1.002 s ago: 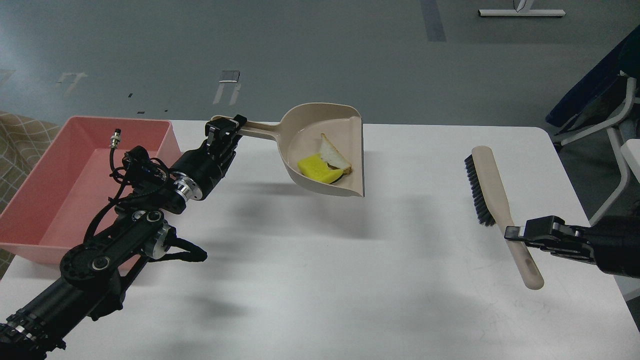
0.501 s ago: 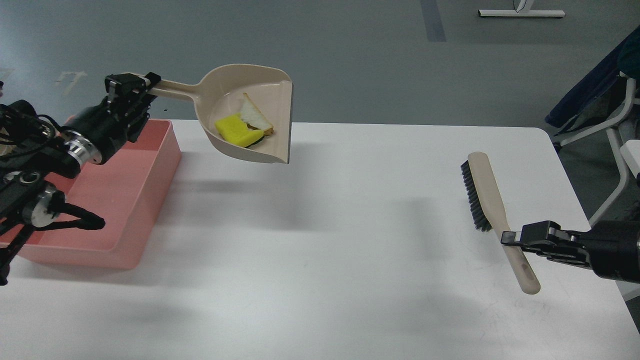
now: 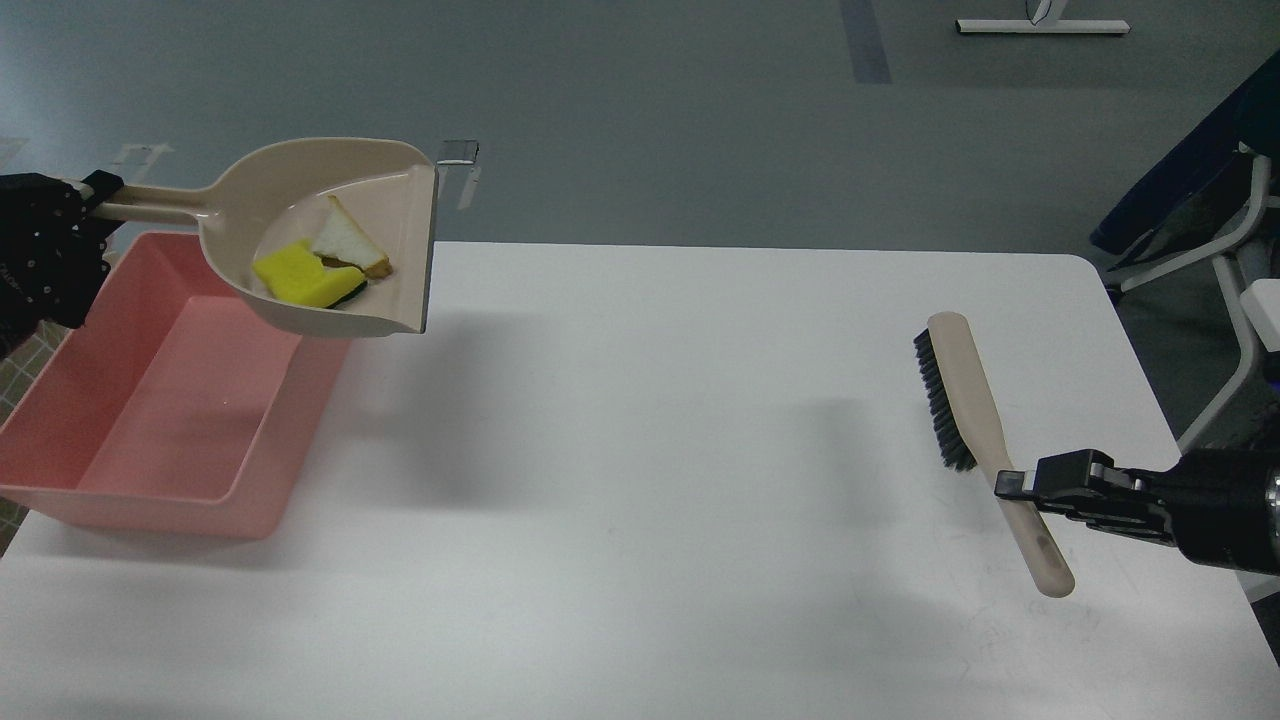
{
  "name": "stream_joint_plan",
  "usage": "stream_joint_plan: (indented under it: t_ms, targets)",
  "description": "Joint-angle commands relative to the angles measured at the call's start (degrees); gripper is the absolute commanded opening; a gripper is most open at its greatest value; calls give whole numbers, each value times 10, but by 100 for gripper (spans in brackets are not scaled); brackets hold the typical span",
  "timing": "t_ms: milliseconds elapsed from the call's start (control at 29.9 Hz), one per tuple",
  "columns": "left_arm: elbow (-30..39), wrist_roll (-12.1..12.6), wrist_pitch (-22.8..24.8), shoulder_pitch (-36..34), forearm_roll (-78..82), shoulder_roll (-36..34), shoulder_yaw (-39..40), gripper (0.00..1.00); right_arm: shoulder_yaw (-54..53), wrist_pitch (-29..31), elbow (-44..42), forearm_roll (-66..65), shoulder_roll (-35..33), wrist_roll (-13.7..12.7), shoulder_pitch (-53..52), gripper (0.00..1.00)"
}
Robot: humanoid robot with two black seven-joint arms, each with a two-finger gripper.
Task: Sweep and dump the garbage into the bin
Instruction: 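Tilt the dustpan over the bin with the left gripper to dump contents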
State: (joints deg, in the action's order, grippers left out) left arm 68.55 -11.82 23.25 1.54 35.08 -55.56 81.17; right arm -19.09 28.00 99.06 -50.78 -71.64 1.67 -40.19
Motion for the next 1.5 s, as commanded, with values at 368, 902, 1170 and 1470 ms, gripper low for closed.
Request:
stream_joint_plan:
  t_ms: [368,902,1170,1470]
  targets:
    - [-193,-71,48,40,11,-51,53,0,0,0,0,0,1,0,0,0]
    - [-195,-103,48,43,46,-58,51,0,-2,0,0,0,12,0,4,0]
    - [-195,-103,48,43,48,-61,51,0,-5,0,0,0,12,0,3,0]
    - [-192,-116,48,38,107,-68,50,0,-2,0,0,-1,19,0,4,0]
